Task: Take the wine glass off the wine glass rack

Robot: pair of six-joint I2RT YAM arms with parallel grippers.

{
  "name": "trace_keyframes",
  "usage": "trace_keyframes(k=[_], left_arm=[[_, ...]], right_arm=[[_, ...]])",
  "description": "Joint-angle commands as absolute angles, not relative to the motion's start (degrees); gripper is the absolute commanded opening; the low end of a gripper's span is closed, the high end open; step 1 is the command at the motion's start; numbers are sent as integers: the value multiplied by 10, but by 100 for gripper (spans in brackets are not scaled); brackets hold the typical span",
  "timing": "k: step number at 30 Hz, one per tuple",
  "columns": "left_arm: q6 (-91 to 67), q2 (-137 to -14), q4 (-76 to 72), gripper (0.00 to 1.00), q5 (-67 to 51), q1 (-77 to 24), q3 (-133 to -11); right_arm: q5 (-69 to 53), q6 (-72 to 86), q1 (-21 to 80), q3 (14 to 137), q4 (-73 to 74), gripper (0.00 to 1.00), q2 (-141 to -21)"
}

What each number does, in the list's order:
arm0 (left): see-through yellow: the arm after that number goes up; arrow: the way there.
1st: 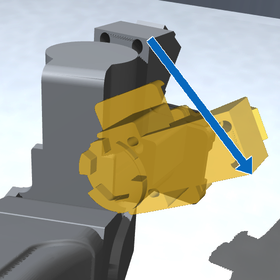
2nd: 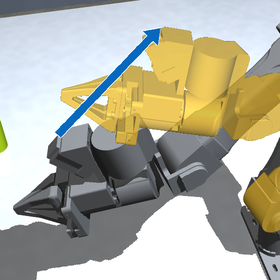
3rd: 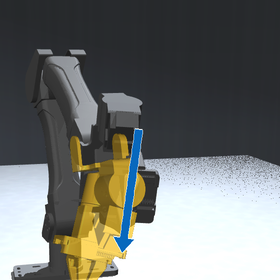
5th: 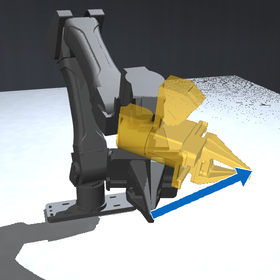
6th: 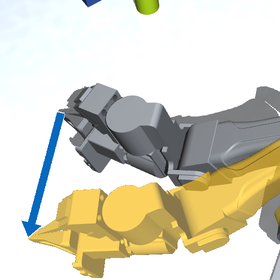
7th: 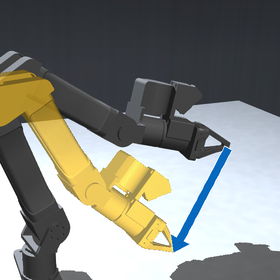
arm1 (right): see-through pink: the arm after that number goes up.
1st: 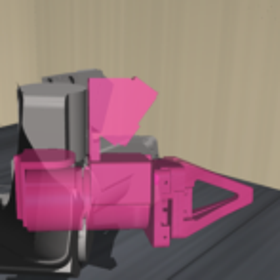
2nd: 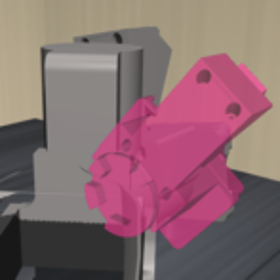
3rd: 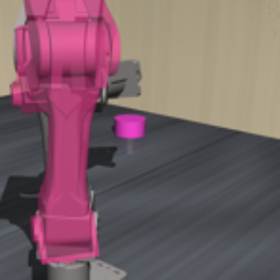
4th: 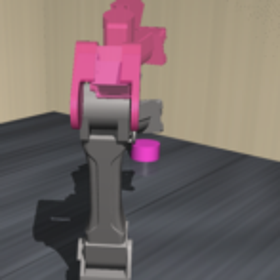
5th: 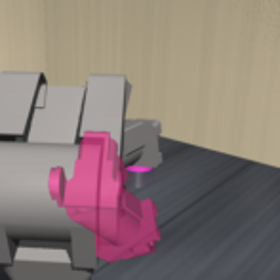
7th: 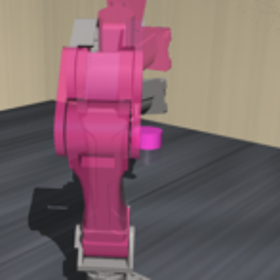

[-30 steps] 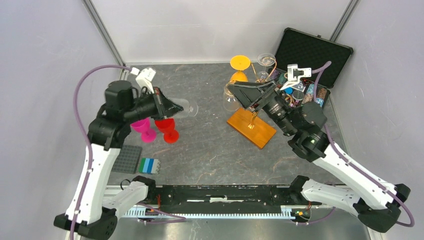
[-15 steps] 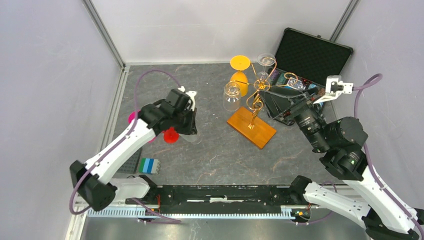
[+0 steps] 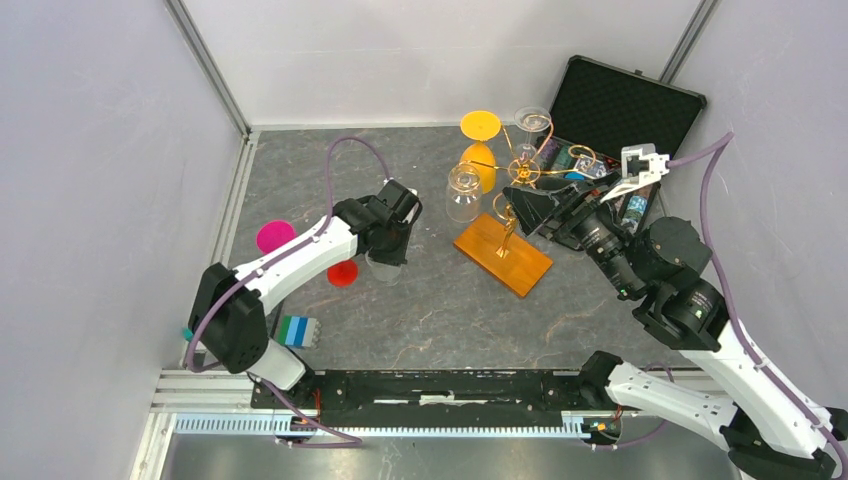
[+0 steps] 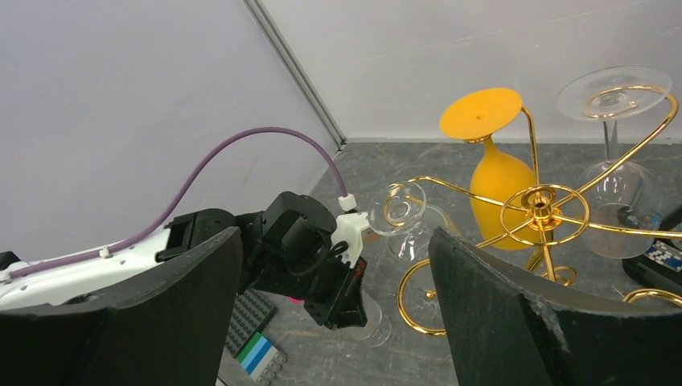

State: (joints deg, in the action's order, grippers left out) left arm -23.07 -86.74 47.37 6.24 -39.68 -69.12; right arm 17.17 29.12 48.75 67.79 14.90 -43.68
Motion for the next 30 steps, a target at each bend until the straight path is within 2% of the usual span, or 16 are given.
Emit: trace_keyframes(k=[1, 5, 9, 15, 20, 25, 28, 30], left_arm=[[-220, -878, 425, 12, 110, -399, -699], [-220, -888, 425, 16, 119, -399, -695], [-220, -888, 429, 30, 130, -399, -696], [-217, -885, 448, 39, 144, -399, -715], [-211, -845, 466, 49, 139, -399, -750], [-195, -795, 437, 66, 83, -387, -767], [-200, -775, 422, 74, 39, -359, -768], [-201, -761, 415, 79, 27, -347, -765]], right_arm=[[201, 284, 490, 688, 132, 91, -433], [224, 279, 490, 702, 133, 92, -439], [223, 252, 490, 715, 136, 92, -446], [234, 212, 490, 748, 146, 91, -469], [289, 160, 489, 863, 212, 91, -549], [343, 106, 476, 1044, 319, 91, -674], [294, 107, 417, 1097, 349, 89, -720], [217, 130, 339, 1109, 357, 86, -740]])
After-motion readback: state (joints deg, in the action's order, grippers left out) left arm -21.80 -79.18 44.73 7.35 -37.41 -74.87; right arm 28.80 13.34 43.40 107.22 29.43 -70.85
